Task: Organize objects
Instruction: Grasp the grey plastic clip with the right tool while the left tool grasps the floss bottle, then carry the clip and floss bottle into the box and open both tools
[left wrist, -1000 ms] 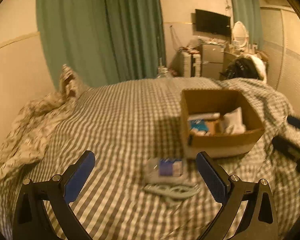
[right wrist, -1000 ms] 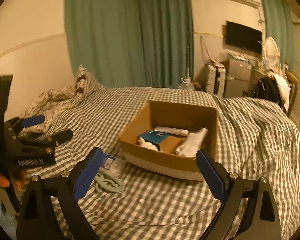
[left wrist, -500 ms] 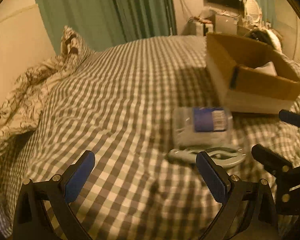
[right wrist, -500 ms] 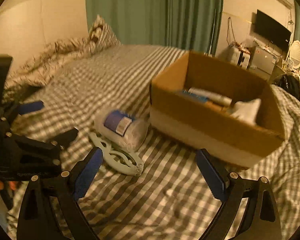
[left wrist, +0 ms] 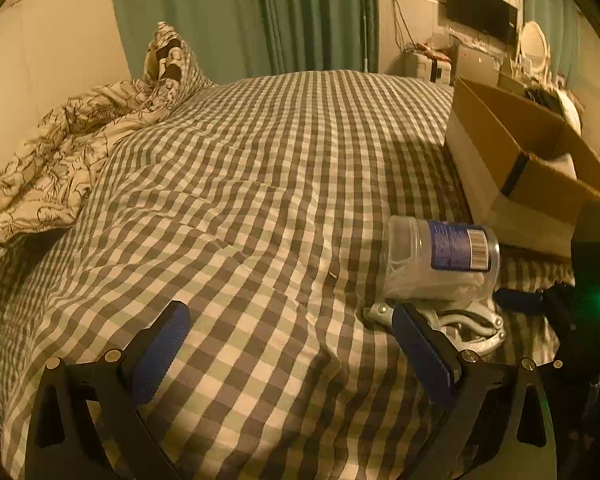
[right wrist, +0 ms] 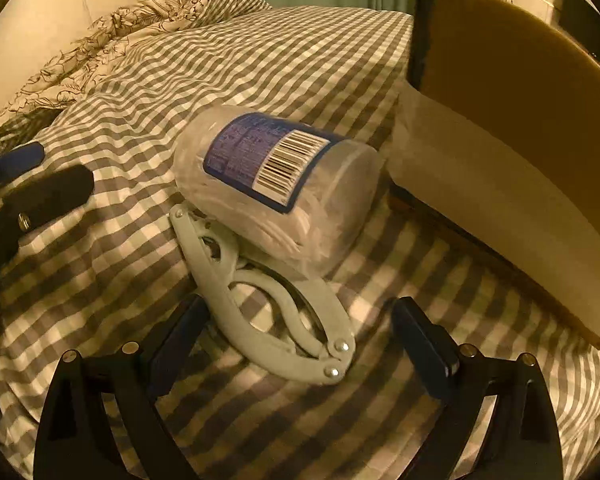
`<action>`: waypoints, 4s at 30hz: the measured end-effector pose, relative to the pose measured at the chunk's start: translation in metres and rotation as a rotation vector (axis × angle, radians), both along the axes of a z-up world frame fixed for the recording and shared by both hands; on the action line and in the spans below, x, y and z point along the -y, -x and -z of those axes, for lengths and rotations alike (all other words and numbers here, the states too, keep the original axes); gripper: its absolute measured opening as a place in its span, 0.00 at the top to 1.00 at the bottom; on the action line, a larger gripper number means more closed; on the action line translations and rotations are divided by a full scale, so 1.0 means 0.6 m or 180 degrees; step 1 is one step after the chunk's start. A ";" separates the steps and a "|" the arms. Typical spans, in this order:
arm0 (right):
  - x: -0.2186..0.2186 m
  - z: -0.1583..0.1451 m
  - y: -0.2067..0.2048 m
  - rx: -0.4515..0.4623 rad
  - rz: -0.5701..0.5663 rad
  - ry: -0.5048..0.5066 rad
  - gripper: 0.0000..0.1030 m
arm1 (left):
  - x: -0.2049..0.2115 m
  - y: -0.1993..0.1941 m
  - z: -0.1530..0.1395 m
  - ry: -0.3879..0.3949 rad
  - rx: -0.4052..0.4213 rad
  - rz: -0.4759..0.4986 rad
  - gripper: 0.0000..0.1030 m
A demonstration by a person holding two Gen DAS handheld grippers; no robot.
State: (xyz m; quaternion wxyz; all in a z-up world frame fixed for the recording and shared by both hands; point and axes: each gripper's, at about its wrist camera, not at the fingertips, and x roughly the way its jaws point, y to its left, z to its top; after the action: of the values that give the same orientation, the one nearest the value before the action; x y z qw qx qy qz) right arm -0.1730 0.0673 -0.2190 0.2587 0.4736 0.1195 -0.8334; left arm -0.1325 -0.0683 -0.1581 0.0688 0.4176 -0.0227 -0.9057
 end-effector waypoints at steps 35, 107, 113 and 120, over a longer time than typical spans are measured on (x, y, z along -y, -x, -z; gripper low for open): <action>-0.241 -0.081 -0.088 -0.0201 0.0518 0.0338 0.54 | -0.131 0.017 0.043 -0.0112 0.0041 0.0594 0.00; -0.236 -0.148 -0.134 -0.0593 0.0685 0.0220 0.92 | -0.204 -0.049 -0.080 -0.0158 -0.0035 0.0920 0.13; -0.255 -0.276 -0.121 -0.1153 0.0623 0.0457 0.92 | -0.230 0.010 -0.173 -0.0142 -0.0370 0.0997 0.13; -0.272 -0.346 0.004 -0.1400 0.0697 0.0577 0.92 | -0.277 0.118 -0.217 -0.0037 -0.0485 0.1053 0.13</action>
State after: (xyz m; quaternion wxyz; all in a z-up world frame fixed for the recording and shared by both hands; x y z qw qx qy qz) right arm -0.1751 0.2306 -0.0116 0.1761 0.2660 0.0457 -0.9466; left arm -0.2031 0.0977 -0.0279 -0.0820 0.3387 -0.0807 -0.9338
